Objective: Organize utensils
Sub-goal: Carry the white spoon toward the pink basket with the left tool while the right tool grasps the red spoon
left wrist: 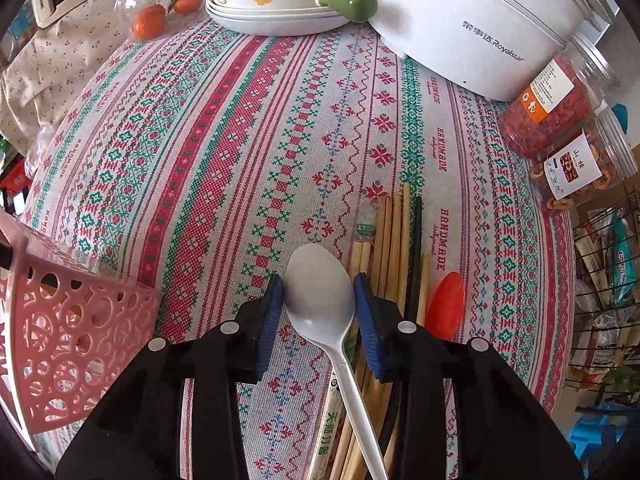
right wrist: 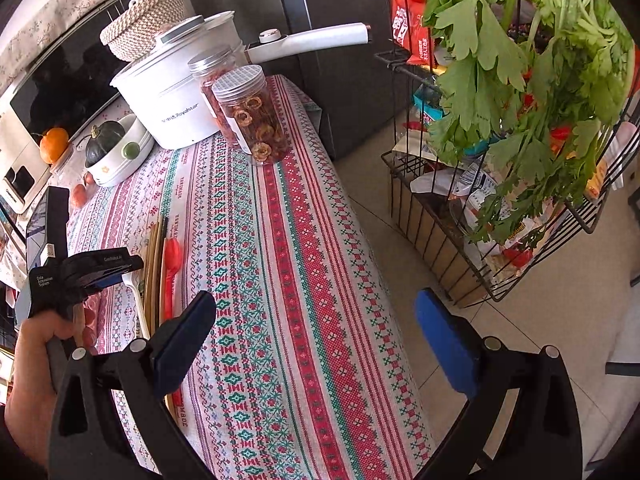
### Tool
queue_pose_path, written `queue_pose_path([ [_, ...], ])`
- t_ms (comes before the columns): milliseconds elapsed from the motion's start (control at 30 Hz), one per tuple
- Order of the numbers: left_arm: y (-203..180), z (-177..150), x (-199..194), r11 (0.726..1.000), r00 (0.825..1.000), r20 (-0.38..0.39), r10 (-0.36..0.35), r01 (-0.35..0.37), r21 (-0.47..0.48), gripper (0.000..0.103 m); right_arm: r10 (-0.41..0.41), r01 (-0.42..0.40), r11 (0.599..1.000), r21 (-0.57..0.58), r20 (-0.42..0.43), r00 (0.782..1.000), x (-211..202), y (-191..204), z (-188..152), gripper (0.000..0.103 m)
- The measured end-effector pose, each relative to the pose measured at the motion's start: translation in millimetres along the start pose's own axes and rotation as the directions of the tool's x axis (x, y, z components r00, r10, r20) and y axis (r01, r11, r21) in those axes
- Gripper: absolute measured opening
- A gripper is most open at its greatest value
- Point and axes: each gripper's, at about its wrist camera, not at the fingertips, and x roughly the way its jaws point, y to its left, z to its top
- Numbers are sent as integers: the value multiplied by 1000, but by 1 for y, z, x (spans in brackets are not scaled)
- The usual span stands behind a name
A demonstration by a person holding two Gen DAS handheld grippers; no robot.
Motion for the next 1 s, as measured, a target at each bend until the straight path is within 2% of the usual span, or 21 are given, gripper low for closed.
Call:
queue_pose_path([
  [100,0,1,0,1000,1000,-10,-11,11,4,33,0,0,1000,4,-2,1000,0,1,0,97],
  [267,-3,-11,-11,996,999,-10,-54,54,72,33,-20,20,1000,-21,-1,1000,1,7,0,97],
  [467,3,-45,-54,972,985,28,-167,160,174,32,-10,10,1000,-7,0,1000,0,16,3,97],
  [600,12,-67,-94,938,970,86,-228,196,285,32,-2,2,1000,-7,-14,1000,6,27,3,97],
  [667,22,-75,-111,918,956,109,-274,226,327,32,1,-2,1000,-11,-25,1000,10,34,3,97],
  [800,52,-88,-146,886,932,161,-325,240,396,32,11,-12,1000,-15,-49,999,20,50,3,97],
  [867,67,-95,-162,877,923,195,-331,224,426,32,24,-24,1000,-9,-66,998,27,58,3,96],
  [900,74,-97,-169,872,918,216,-332,211,441,32,31,-31,999,-6,-76,997,32,63,3,95],
  [1000,96,-100,-184,861,898,276,-342,183,474,33,51,-52,999,-11,-114,992,48,80,5,78],
])
